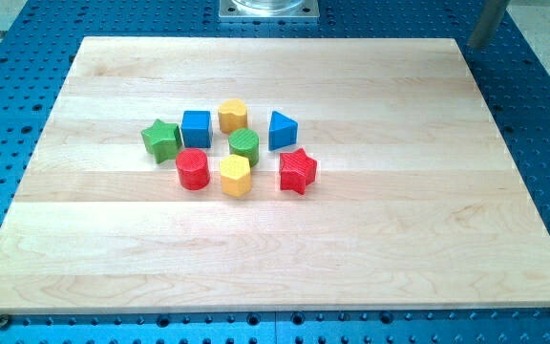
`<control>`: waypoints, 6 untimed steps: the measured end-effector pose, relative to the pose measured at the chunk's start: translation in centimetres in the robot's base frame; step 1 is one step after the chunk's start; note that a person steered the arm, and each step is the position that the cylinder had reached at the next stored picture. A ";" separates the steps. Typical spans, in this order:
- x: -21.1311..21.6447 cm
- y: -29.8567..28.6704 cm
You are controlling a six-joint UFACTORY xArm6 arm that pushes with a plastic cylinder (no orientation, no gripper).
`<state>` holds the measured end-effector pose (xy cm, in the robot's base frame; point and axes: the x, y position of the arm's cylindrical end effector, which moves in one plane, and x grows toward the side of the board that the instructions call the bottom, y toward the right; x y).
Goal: Move the arm above the yellow heart
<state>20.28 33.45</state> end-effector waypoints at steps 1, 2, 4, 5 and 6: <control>0.0 0.0; 0.0 -0.2; 4.9 -8.2; 9.2 -12.6; 10.4 -13.8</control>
